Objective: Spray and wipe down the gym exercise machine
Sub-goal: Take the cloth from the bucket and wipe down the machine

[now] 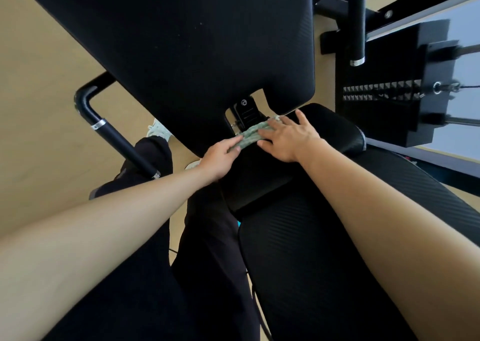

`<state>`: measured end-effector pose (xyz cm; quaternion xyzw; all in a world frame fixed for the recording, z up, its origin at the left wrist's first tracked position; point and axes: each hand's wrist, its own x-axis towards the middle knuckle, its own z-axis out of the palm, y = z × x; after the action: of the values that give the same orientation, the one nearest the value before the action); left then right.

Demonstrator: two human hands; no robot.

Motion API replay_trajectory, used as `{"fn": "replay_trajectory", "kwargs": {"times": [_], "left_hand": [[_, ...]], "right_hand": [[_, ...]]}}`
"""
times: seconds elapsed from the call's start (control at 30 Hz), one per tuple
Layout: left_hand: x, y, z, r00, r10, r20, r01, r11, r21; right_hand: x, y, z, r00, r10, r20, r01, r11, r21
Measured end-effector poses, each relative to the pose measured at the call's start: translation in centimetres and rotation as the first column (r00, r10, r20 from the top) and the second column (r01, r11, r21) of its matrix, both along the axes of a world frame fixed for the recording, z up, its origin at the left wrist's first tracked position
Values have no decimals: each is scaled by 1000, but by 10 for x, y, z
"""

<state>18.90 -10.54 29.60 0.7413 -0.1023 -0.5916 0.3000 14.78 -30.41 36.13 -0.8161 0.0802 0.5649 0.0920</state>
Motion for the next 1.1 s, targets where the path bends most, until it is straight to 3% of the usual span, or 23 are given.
{"fn": "replay_trajectory", "kwargs": {"times": [0.2,0.33,0.47,0.57,0.67,0.83,1.1], "left_hand": [[10,-96,-21,983,17,-183,-38,994,-107],[10,-147,-24,974,-64,-217,22,981,-194],[4,-177,-22,966,-218,-142,165,936,-312],[0,-173,-15,955,-291,-66,244,889,-386],[-2,-150,2,954,-299,-34,253,858,-447],[-8,-84,39,945,-327,24,302,839,-453],[-2,11,31,959,-266,97,280,940,-197]], "right_hand": [[-7,-75,5,992,-129,-9,127,983,-129],[-15,-112,22,897,-440,32,441,894,-83],[-29,-130,41,793,-601,98,607,794,-36],[-32,-136,56,778,-625,66,628,778,-27],[-30,-135,72,828,-559,48,560,827,-36],[-31,-109,89,960,-280,5,280,958,-58],[-18,-15,55,998,51,-33,-49,996,75]]}}
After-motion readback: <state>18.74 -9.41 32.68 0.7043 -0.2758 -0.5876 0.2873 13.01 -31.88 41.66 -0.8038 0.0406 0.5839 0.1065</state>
